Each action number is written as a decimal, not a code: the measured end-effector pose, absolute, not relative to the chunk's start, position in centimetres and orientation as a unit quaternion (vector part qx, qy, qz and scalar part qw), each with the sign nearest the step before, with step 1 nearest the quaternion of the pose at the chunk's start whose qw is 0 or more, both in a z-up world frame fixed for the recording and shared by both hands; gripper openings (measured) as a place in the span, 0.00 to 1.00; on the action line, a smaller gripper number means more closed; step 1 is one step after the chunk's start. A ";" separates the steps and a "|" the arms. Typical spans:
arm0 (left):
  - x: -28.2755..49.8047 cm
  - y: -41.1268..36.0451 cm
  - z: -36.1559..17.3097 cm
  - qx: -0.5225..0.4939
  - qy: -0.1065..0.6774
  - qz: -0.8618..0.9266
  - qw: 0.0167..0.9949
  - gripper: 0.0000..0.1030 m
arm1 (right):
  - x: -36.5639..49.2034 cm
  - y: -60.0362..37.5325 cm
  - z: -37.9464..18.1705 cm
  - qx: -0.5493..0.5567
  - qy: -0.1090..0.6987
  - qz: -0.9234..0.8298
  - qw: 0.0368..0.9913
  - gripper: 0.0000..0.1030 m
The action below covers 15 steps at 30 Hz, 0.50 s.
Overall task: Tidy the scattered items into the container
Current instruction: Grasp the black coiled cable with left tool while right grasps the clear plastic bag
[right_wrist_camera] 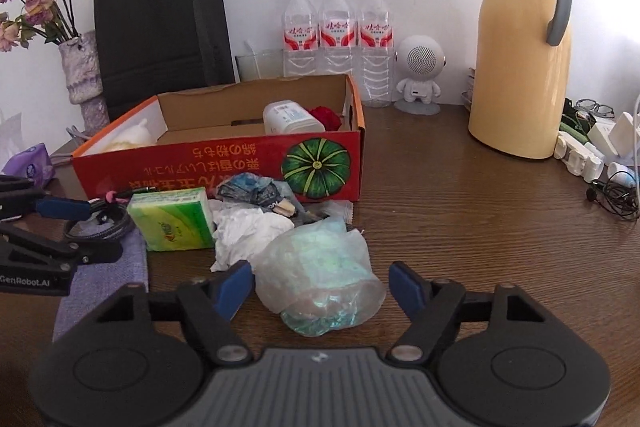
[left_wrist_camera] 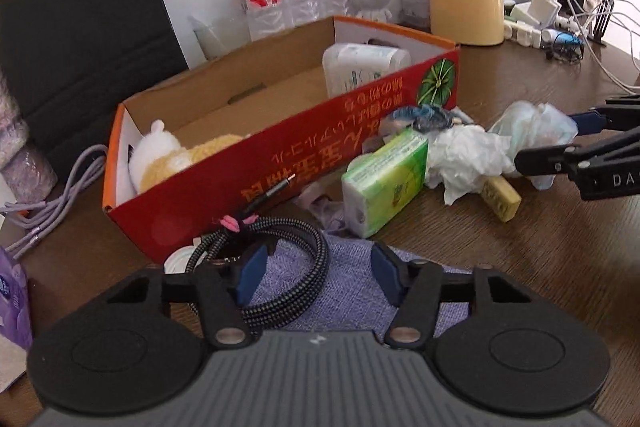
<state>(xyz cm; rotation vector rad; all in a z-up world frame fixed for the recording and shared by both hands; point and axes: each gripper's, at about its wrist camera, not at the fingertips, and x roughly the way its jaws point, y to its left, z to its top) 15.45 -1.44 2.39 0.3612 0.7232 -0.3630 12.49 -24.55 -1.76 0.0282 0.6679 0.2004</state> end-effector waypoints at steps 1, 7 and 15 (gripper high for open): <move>15.7 -1.3 2.2 0.172 0.357 -0.175 0.901 0.17 | 12.8 -24.5 -2.0 0.015 0.330 0.102 0.938 0.53; 14.0 -0.3 4.0 0.169 0.323 -0.177 0.914 0.09 | 12.4 -24.2 -1.4 0.015 0.315 0.108 0.943 0.43; 8.9 1.2 10.6 0.149 0.220 -0.096 0.959 0.09 | 7.9 -24.1 3.5 0.029 0.251 0.135 0.958 0.43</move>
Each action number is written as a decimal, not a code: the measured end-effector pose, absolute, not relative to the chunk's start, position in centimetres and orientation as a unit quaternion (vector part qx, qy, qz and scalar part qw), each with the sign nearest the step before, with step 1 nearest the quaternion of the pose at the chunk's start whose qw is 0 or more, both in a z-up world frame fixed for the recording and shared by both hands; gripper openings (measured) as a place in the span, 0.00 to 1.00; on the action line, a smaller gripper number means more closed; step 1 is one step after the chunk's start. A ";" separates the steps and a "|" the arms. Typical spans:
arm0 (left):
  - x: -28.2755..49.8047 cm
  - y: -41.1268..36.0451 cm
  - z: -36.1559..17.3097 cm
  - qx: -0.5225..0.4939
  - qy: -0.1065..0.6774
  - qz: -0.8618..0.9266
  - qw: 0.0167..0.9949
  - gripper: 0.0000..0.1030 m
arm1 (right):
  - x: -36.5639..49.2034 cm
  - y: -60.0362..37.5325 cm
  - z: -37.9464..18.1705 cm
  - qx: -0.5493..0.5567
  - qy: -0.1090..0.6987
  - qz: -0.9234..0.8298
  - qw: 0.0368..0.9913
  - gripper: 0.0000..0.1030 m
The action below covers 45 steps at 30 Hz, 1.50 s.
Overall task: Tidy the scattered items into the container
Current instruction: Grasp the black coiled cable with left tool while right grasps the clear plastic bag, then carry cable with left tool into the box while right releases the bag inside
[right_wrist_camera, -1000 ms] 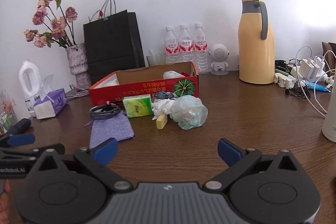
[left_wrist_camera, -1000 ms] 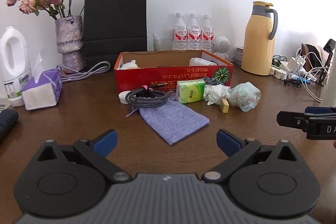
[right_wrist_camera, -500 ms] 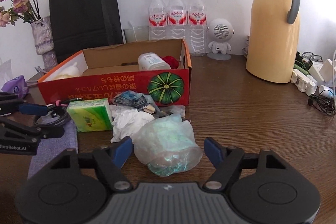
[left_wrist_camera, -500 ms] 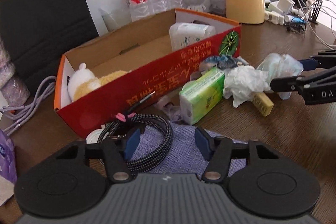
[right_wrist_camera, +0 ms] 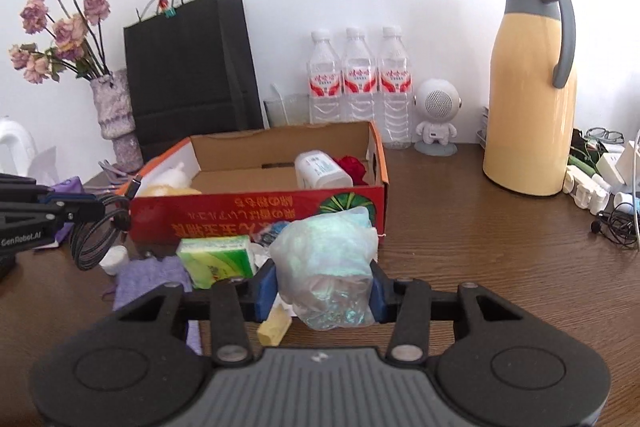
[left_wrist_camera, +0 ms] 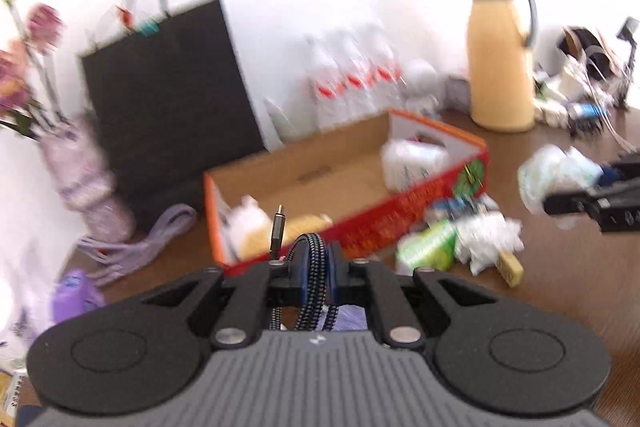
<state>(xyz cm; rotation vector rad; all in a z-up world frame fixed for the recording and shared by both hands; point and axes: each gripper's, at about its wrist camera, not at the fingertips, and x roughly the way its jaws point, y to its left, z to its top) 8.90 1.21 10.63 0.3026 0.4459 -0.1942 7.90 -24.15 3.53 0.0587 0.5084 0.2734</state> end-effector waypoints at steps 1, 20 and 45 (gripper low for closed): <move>7.8 1.6 11.7 0.140 0.201 -0.081 0.966 0.09 | 7.1 -23.9 4.1 0.029 0.243 0.141 0.959 0.43; -12.2 1.2 11.9 -0.003 0.123 -0.040 0.992 0.09 | -6.3 -21.5 5.6 0.027 0.191 0.206 0.959 0.43; 2.9 3.7 14.5 0.015 0.124 -0.105 0.987 0.09 | 6.9 -21.1 11.3 0.036 0.169 0.192 0.966 0.43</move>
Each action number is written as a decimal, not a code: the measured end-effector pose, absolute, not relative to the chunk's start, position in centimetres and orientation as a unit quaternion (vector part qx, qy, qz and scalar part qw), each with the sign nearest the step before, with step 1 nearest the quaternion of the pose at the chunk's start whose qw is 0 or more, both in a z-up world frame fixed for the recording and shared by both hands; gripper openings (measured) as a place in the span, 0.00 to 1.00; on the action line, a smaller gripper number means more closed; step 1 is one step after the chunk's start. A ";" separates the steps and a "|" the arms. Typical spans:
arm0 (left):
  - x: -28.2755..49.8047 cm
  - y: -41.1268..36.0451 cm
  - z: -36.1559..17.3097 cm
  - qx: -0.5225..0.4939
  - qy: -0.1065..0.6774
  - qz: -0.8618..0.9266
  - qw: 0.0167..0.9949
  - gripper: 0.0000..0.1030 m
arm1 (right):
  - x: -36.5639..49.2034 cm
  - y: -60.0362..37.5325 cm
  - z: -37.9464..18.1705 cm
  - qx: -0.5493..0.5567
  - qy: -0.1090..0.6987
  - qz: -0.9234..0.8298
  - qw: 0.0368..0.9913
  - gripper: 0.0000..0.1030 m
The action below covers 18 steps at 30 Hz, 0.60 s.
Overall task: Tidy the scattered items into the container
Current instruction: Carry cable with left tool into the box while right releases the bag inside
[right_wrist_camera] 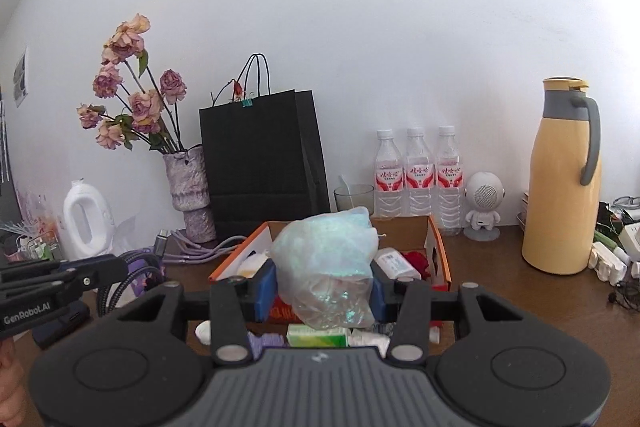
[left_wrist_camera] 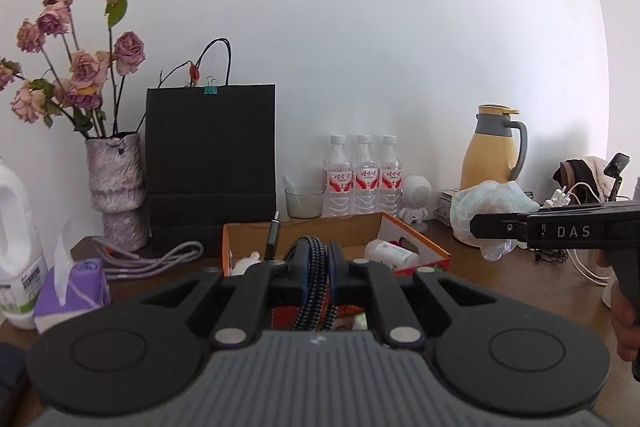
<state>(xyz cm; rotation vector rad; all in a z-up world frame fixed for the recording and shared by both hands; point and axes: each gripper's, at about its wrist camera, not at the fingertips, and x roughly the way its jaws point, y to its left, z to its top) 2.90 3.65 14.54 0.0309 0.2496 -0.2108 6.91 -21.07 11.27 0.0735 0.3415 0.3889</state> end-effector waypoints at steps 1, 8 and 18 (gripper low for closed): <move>4.7 3.6 14.8 0.017 0.126 -0.106 0.986 0.09 | 8.4 -20.9 11.6 0.036 0.171 0.188 0.966 0.43; 21.1 1.6 16.5 0.058 0.190 -0.124 0.972 0.09 | 22.7 -19.8 13.7 0.020 0.228 0.165 0.959 0.43; 36.4 -0.7 10.2 0.160 0.311 -0.141 0.926 0.09 | 40.0 -19.6 8.4 0.001 0.390 0.139 0.910 0.43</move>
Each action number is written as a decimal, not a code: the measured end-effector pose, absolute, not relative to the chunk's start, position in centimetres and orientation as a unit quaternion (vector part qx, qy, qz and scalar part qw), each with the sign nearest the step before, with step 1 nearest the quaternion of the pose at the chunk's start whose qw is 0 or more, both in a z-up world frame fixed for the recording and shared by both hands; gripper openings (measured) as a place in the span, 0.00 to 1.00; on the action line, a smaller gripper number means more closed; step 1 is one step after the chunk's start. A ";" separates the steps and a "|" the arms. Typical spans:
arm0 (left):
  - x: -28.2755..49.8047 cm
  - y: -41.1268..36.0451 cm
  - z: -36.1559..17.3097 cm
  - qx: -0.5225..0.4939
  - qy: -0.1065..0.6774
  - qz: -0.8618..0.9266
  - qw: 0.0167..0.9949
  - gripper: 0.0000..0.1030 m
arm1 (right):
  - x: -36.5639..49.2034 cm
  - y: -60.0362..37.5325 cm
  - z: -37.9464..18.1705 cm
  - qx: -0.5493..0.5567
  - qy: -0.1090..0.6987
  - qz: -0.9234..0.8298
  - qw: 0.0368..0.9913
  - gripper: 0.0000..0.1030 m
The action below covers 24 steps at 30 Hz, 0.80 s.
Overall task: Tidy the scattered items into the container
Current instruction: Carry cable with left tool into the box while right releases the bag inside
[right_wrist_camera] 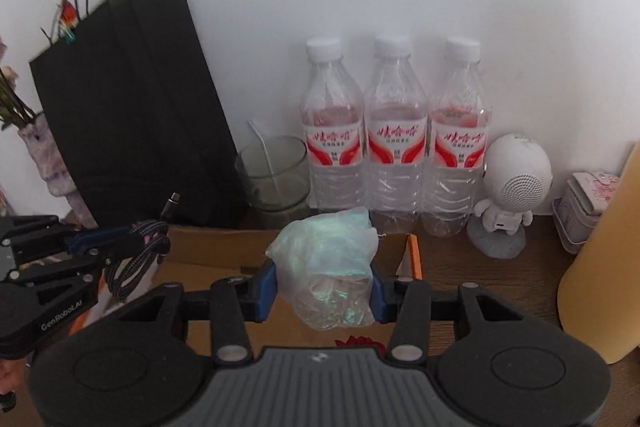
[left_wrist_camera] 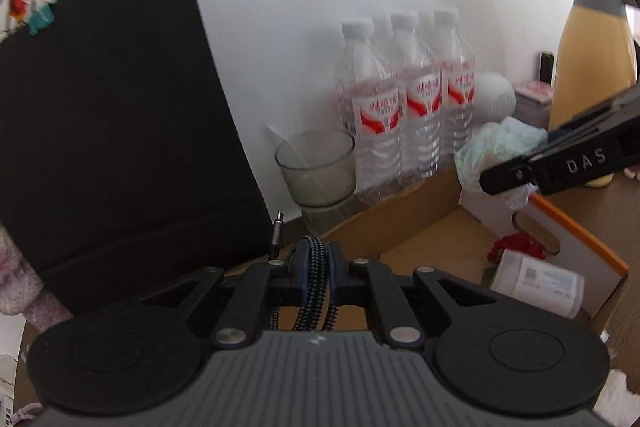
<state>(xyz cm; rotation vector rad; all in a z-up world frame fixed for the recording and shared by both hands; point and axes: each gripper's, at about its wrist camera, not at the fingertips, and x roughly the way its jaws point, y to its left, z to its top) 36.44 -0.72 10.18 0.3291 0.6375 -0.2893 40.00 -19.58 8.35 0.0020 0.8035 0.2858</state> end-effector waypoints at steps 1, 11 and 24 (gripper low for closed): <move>37.2 -1.0 9.3 0.176 0.325 -0.142 0.918 0.09 | 41.0 -19.0 7.5 -0.015 0.403 0.133 0.905 0.43; 38.4 -2.0 4.9 0.218 0.380 -0.178 0.881 0.20 | 43.9 -14.8 1.6 -0.095 0.450 0.094 0.883 0.56; 34.5 3.8 11.6 0.032 0.319 -0.130 0.938 0.70 | 37.7 -15.8 9.0 -0.029 0.392 0.128 0.910 0.79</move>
